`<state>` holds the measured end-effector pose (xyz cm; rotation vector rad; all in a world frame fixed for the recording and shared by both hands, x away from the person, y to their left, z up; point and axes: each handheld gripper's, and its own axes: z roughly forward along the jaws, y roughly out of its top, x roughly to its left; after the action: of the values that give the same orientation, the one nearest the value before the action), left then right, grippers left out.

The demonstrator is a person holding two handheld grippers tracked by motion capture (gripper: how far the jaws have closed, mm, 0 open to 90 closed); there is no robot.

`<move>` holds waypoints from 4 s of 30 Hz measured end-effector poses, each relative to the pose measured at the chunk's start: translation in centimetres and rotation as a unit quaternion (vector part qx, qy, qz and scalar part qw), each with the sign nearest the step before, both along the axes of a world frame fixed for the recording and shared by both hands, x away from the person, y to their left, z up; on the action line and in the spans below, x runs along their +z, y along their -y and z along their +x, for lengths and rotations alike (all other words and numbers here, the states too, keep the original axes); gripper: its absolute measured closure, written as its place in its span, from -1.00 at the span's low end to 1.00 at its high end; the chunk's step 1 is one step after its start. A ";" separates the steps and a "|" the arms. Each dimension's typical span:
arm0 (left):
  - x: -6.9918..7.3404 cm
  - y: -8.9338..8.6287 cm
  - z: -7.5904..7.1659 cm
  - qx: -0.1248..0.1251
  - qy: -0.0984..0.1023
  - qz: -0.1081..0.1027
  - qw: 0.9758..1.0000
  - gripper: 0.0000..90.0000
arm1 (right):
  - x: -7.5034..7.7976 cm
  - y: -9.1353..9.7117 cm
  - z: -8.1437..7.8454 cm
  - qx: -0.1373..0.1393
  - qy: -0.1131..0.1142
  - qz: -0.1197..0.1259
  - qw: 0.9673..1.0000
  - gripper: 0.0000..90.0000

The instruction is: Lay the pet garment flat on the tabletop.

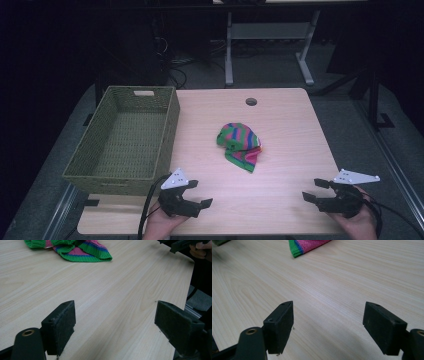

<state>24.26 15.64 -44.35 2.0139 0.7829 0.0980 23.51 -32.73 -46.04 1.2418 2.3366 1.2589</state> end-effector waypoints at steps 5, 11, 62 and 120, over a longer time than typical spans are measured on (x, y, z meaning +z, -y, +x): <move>-0.1 0.0 0.1 0.000 -0.005 0.001 1.000 -0.63 | -0.1 0.2 0.1 0.000 -0.003 -0.003 1.000 -0.46; 0.0 0.0 0.0 -0.004 0.000 0.000 1.000 -0.63 | 0.0 -0.1 0.1 0.000 -0.002 -0.002 1.000 -0.46; 0.1 -0.4 0.3 -0.006 0.000 -0.008 1.000 -0.63 | 6.1 -4.5 6.6 0.072 -0.018 -0.003 0.997 -0.58; 0.3 -0.8 0.5 -0.014 0.005 -0.008 1.000 -0.63 | 10.5 -13.0 15.8 0.146 -0.037 -0.022 0.988 -0.56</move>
<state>24.73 16.42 -44.07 2.0074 0.7465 0.0854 39.33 -19.76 -35.52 0.9753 2.6599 1.2541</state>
